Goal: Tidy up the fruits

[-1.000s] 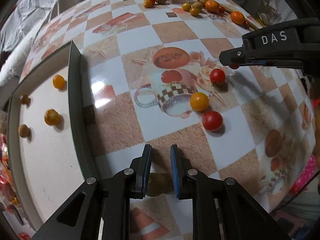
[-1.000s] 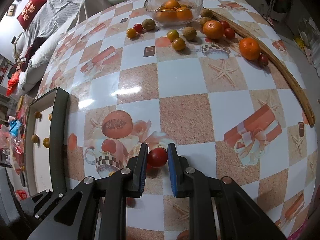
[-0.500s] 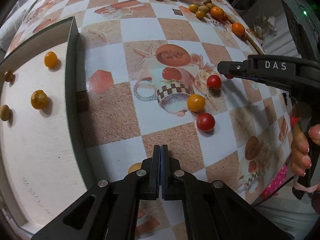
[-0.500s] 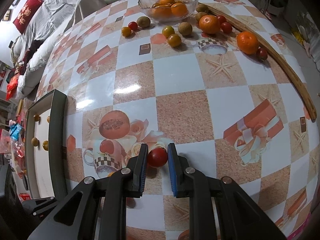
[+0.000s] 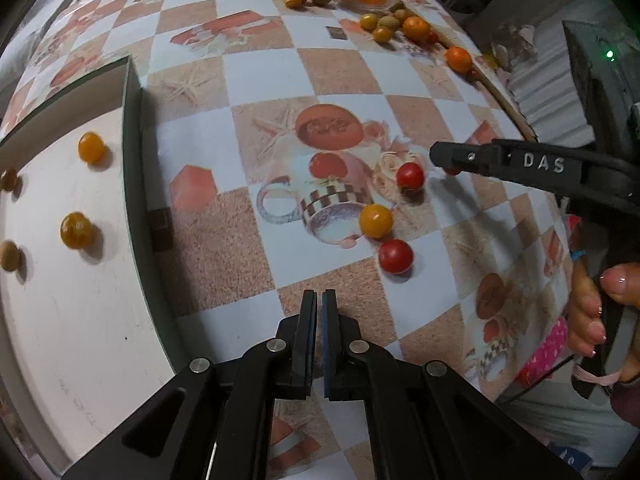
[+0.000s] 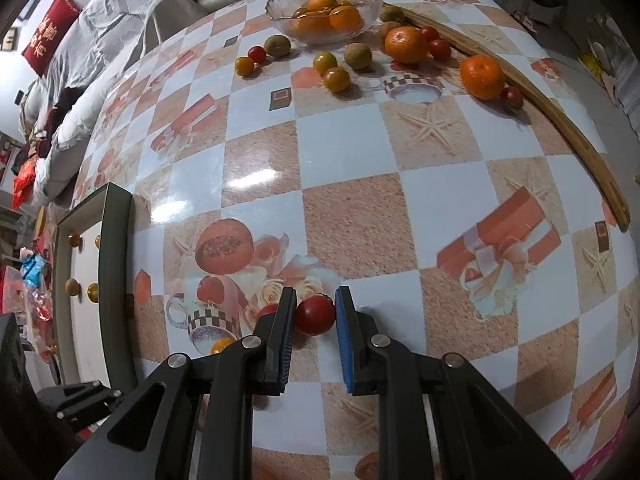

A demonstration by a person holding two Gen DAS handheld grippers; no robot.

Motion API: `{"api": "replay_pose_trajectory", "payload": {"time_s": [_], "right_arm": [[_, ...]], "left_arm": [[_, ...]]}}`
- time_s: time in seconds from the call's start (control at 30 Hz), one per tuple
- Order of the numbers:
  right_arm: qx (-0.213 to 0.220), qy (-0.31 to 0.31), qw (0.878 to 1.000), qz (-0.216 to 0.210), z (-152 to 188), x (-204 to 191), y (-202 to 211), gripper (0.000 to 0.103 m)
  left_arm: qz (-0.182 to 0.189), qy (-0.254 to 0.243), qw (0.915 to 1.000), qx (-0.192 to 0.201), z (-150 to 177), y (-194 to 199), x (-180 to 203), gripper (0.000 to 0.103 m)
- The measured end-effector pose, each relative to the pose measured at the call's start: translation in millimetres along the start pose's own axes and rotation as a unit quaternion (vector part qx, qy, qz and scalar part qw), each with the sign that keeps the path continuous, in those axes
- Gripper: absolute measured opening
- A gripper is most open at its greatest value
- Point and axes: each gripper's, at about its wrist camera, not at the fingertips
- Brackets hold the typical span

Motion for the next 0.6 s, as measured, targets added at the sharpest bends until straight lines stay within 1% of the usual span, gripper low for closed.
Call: {"api": "replay_pose_trajectory", "payload": {"time_s": [0.1,0.2,0.3,0.4,0.53,0.6], "right_arm": [[-0.001,-0.002,1.0,-0.001,3,3,0,0.022],[-0.007,-0.004,1.0,-0.009,7,5,-2,0.022],[-0.008,-0.004,1.0,-0.017,10,5,-3,0.022],[-0.011,-0.003,1.0,-0.013,13,6,-5,0.022],[-0.016,-0.011,1.0,-0.01,12,10,-9,0.022],[-0.019,-0.013,1.0,-0.008,12,12,-12,0.022]], "left_arm": [[0.006,-0.005,0.9999,-0.006,-4,0,0,0.001],[0.008,-0.004,1.0,-0.001,-5,-1,1,0.001],[-0.006,-0.019,0.9998,-0.001,-7,-2,6,0.002],[-0.011,-0.02,0.9997,-0.002,-11,-3,7,0.002],[0.009,-0.01,0.9999,-0.003,-17,4,-1,0.002],[0.012,-0.011,0.9999,0.0,-21,10,-5,0.002]]}}
Point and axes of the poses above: each gripper's, at about its wrist camera, not at the fingertips, and y roughly against the way its jaws point, x to its right, z to its underside, and after that the axes turned 11 degrees about -x, right-handed
